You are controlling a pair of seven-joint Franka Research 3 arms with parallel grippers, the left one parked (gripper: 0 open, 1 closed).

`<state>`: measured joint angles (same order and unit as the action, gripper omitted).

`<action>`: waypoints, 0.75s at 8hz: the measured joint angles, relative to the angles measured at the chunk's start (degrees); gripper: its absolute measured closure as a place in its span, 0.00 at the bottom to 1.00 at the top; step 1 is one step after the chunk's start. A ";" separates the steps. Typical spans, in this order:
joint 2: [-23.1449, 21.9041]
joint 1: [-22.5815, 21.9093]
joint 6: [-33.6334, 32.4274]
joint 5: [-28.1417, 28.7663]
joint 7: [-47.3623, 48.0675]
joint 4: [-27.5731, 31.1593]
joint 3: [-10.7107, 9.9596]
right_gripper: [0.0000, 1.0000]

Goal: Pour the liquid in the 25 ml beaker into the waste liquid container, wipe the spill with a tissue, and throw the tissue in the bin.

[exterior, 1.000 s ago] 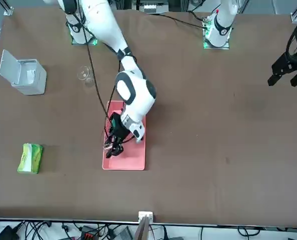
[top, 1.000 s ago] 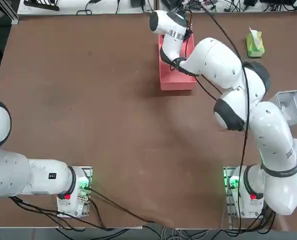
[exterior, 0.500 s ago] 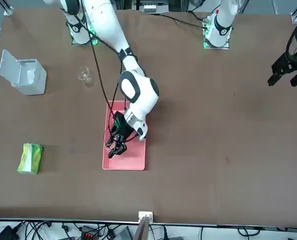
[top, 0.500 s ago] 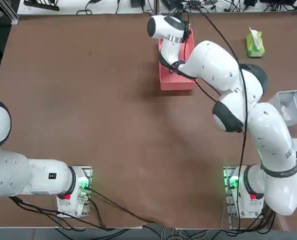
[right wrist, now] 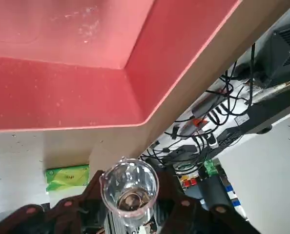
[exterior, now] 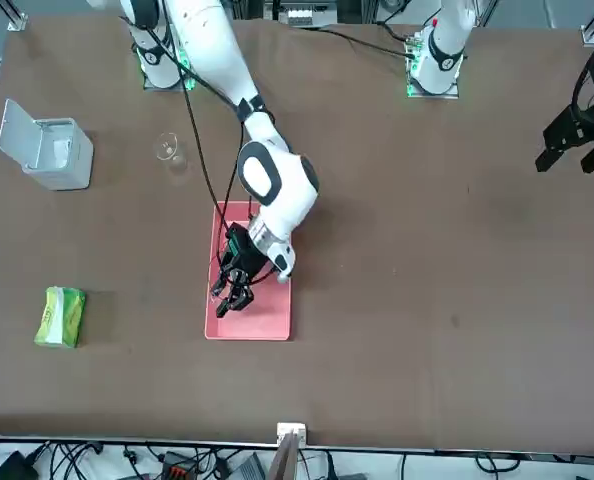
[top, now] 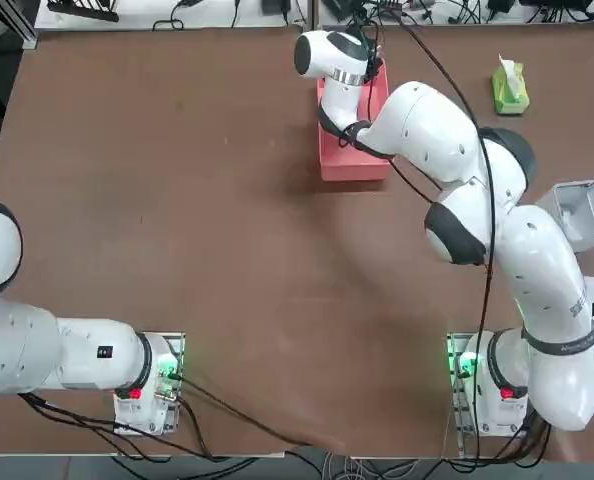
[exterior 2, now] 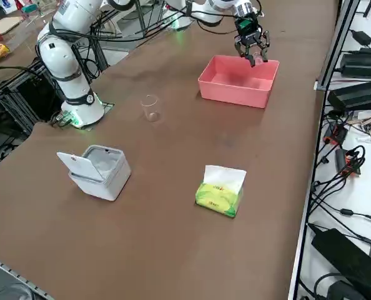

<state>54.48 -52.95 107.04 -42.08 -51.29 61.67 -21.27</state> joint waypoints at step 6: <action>-0.16 0.46 -0.11 6.95 1.85 -0.67 -1.46 0.52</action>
<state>54.32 -52.49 106.93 -35.13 -49.44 61.00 -22.73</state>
